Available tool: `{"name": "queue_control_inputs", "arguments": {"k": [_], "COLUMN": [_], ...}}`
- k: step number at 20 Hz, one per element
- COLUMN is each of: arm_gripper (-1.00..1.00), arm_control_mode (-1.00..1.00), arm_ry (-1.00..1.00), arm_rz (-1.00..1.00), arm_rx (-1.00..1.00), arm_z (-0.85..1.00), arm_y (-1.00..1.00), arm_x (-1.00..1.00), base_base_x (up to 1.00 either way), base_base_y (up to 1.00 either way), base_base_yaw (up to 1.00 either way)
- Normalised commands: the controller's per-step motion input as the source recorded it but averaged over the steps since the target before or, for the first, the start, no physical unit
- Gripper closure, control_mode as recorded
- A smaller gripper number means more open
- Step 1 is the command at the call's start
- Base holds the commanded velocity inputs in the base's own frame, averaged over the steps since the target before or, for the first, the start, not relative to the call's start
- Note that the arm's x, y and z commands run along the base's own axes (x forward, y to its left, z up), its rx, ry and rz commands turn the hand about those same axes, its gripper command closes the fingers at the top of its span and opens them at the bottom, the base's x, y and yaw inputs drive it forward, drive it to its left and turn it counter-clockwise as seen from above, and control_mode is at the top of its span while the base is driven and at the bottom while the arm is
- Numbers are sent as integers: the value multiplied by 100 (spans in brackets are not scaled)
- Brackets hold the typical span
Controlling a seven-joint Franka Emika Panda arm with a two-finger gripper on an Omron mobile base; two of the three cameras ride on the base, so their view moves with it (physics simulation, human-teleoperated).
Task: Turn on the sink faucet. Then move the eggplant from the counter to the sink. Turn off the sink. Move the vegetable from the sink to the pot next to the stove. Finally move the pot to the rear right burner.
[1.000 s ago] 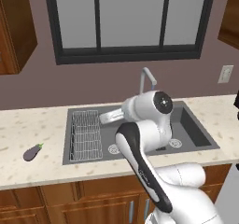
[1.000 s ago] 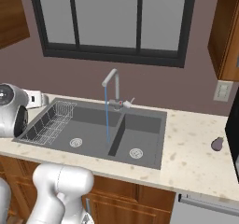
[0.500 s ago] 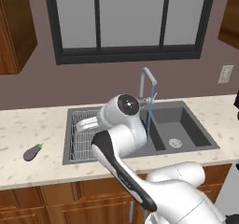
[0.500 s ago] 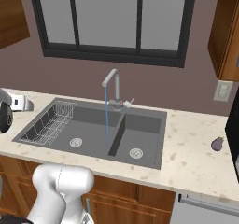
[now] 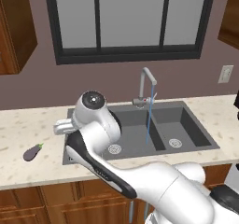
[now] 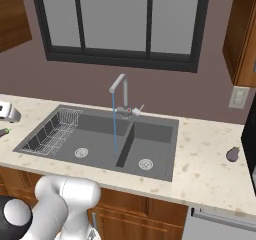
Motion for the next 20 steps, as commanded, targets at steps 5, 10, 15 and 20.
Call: {"name": "queue_control_inputs", "arguments": {"k": [5,10,15,20], "arm_gripper": [-100,-100,-100,-100], "arm_control_mode": [-100,-100,-100,-100], "arm_ry": [3,0,0,1], "arm_rz": [-6,-7,-6,-7], "arm_rx": [0,0,3,7], "arm_z": [-29,-46,-26,-7], "arm_y": [38,46,41,42], "arm_x": [16,21,21,19], "base_base_x": [0,0,0,0], "base_base_y": [0,0,0,0], "base_base_yaw": [0,0,0,0]}}
